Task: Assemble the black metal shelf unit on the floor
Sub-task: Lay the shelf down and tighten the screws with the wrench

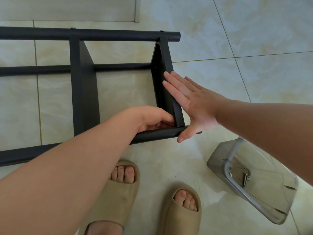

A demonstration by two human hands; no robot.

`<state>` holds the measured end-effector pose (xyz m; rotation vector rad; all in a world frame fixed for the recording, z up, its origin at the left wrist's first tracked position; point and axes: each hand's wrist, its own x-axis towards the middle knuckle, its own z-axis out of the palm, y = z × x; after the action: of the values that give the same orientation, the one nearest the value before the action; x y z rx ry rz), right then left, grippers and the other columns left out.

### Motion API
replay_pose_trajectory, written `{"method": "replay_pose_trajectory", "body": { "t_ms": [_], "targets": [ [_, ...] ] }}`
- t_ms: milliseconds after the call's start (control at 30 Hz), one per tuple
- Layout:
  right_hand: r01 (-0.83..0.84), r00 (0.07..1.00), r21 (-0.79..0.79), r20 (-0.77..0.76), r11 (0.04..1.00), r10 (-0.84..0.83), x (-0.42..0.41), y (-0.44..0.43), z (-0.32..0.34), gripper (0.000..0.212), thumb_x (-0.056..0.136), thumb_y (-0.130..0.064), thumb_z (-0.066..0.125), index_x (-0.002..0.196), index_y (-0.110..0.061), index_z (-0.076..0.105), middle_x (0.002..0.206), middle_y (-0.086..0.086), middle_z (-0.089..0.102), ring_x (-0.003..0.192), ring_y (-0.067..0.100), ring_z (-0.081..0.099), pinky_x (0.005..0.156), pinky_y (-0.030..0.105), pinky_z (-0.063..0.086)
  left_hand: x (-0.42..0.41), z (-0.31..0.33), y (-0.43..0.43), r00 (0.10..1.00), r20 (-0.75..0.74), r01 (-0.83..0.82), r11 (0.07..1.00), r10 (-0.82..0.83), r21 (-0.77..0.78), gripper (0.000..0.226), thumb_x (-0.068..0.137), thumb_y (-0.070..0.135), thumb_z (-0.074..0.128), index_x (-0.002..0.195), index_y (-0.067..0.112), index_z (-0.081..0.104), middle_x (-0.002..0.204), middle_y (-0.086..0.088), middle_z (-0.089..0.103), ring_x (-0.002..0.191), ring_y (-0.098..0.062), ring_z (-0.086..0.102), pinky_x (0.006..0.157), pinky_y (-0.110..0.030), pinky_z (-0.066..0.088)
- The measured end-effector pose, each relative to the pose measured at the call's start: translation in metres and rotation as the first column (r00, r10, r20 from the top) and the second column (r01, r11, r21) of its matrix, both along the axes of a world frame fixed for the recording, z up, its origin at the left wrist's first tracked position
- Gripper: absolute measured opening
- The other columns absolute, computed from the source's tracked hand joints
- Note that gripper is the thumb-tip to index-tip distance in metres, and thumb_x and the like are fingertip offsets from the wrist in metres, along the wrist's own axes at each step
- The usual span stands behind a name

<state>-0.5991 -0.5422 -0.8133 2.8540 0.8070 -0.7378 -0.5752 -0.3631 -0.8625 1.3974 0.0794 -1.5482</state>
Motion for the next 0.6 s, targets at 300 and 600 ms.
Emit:
{"method": "replay_pose_trajectory", "body": {
  "t_ms": [300, 600],
  "targets": [
    [-0.007, 1.0, 0.007, 0.019, 1.0, 0.007, 0.0004, -0.001, -0.0021, 0.153, 0.05, -0.106, 0.04, 0.155, -0.02, -0.028, 0.161, -0.002, -0.039, 0.149, 0.016, -0.033, 0.125, 0.045, -0.004, 0.0016, -0.0013, 0.0027, 0.999, -0.048, -0.001, 1.0, 0.0, -0.015, 0.016, 0.092, 0.011, 0.057, 0.092, 0.008, 0.073, 0.081, -0.007, 0.074, 0.068, -0.016, 0.07, 0.061, -0.023, 0.055],
    [-0.012, 1.0, 0.007, 0.025, 1.0, 0.011, 0.0002, -0.0009, -0.0014, 0.152, 0.05, -0.107, 0.037, 0.154, -0.02, -0.03, 0.16, -0.002, -0.04, 0.149, 0.016, -0.033, 0.125, 0.045, -0.006, -0.0005, -0.0026, 0.0022, 0.998, 0.064, 0.01, 1.0, -0.01, 0.0, 0.009, 0.091, 0.01, 0.063, 0.091, 0.01, 0.072, 0.076, -0.004, 0.073, 0.068, -0.015, 0.069, 0.064, -0.027, 0.051]
  ]
}}
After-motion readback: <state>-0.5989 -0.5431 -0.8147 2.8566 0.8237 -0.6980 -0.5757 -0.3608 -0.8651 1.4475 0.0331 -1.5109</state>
